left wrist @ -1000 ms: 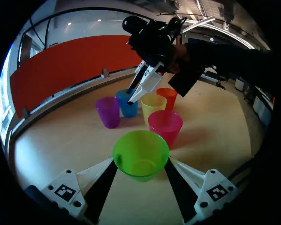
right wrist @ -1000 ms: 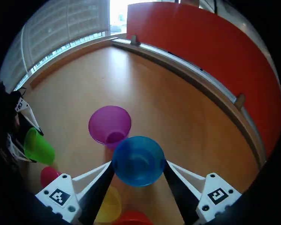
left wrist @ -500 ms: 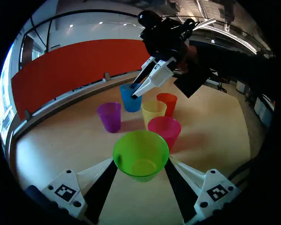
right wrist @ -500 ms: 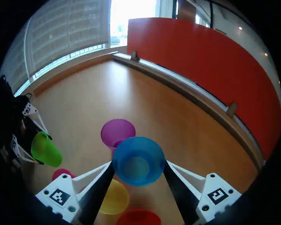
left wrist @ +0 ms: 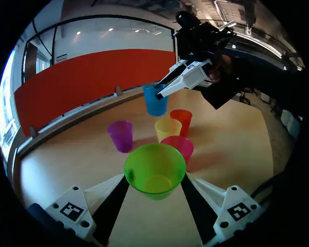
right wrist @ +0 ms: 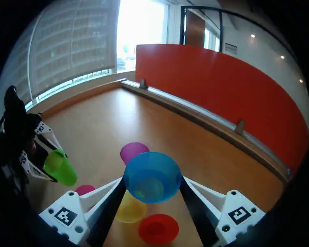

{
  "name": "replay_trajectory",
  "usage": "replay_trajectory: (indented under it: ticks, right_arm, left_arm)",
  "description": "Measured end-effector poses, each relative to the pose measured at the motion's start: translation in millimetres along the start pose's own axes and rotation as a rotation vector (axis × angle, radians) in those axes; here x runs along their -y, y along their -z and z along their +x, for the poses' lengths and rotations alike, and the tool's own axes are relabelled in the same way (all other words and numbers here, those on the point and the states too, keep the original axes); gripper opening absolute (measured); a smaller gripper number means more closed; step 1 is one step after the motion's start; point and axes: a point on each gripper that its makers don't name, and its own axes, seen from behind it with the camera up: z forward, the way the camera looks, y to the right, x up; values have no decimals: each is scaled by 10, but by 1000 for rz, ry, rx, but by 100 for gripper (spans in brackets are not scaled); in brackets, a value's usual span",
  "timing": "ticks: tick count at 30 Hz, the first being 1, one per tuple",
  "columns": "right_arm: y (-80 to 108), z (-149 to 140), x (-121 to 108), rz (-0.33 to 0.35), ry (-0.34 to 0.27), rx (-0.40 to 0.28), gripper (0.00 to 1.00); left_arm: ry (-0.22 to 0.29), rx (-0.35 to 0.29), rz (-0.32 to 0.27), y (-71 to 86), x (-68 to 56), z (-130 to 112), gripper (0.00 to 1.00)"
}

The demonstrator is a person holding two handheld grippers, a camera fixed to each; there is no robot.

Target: Pour water

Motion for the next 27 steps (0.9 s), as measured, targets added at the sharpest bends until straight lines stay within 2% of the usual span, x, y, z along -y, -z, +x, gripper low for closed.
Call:
replay_trajectory:
  ticks: [14,27]
  right_arm:
    - [624,27,138,-36,-9,-132,91]
    - [918,-204,287,-58,-65,-235,91]
  left_arm:
    - [10,-48,0,88,-133,193,84]
    - [8,-73,-23,146,-305,308,84]
